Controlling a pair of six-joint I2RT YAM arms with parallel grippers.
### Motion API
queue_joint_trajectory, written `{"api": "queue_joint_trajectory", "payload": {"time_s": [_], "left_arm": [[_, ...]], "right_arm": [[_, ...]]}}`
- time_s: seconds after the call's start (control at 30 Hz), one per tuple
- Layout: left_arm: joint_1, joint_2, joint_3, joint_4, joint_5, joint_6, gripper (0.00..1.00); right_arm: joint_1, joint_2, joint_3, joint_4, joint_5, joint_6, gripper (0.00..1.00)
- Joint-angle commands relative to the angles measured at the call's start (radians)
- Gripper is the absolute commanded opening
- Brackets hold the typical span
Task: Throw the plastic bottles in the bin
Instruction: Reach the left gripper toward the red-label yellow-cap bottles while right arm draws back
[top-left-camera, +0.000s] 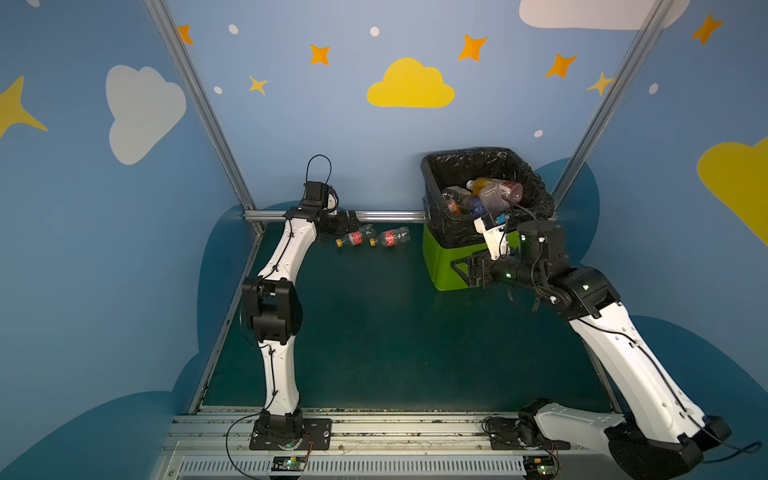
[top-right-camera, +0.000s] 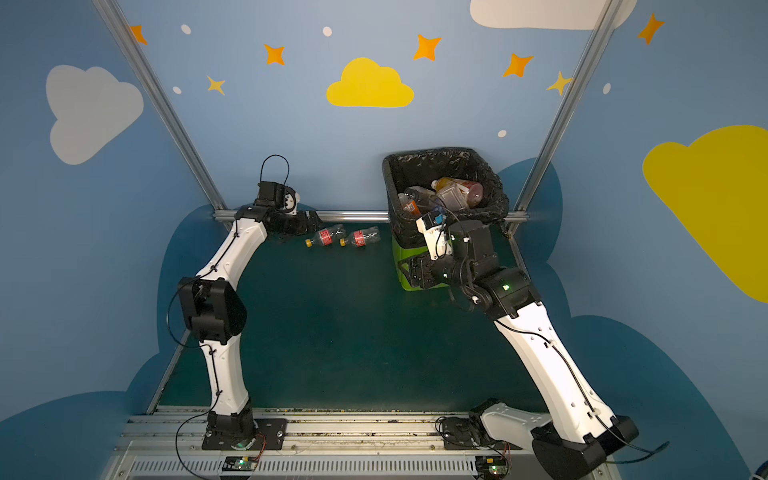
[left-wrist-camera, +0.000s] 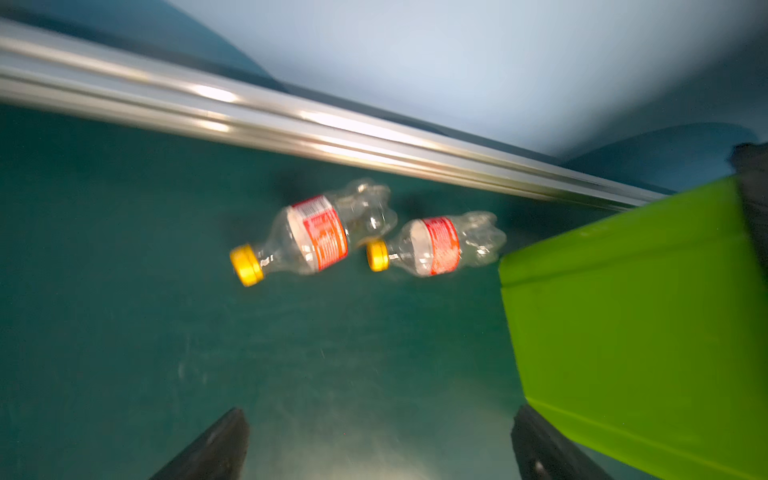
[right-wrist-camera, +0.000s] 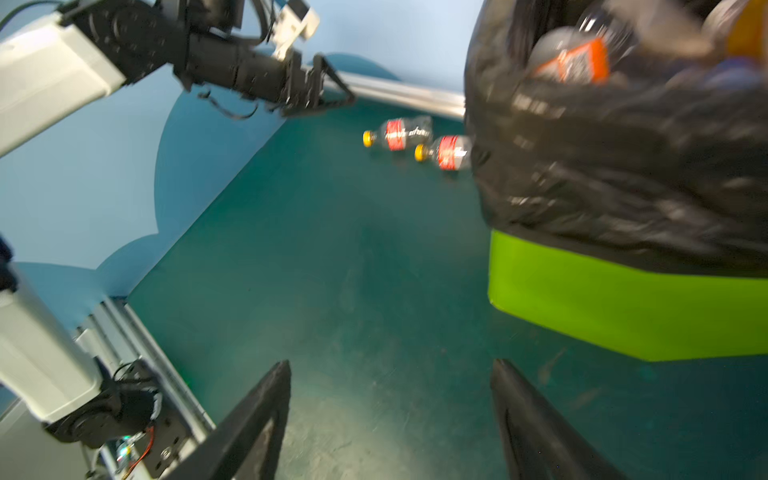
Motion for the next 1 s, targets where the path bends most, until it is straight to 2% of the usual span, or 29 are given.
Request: {"api": "queue_joint_trajectory", "payload": {"time_s": [0.0, 0.23, 0.33, 0.97], "left_arm": [[0.0, 0.086, 0.124, -0.074, -0.029, 0.115, 1.0], [0.008, 0.31, 0.424, -0.161, -0.031, 0.169, 1.0], [0.018, 0.375, 0.497, -0.175, -0.007, 0.166, 1.0], [0.048, 0.51, 0.502, -0.04, 0.037, 0.192, 1.0]], "right_arm": [[0.01, 0.02, -0.024, 0.025, -0.047, 0.038, 0.76], [0.019, 0.092, -0.04, 0.034, -0.053, 0.027, 0.73], [0.023, 0.12, -0.031, 0.04, -0.041, 0.033, 0.73], [0.024, 0.195, 0.033, 0.03, -0.005, 0.056, 0.73]]}}
